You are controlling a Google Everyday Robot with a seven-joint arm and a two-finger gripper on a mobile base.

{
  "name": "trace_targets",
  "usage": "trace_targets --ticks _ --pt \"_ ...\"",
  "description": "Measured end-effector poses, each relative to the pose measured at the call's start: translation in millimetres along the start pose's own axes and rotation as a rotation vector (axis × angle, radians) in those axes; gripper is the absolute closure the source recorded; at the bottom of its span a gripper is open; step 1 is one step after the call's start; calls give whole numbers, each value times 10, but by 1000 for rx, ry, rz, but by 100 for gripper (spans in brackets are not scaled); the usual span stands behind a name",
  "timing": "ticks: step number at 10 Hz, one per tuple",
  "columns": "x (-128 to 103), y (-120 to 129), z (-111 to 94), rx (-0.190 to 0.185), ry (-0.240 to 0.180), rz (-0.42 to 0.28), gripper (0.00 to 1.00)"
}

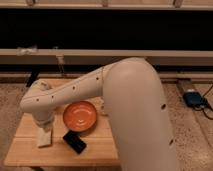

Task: Push the eraser across the table

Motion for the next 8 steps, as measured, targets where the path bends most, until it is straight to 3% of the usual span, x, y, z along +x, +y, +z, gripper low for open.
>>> trace_targets --ticks 1,4,8 --pt "35 -8 126 -10 7 3 100" --pt "200 -24 389 -37 25 26 100" --pt "265 9 476 -63 63 36 100"
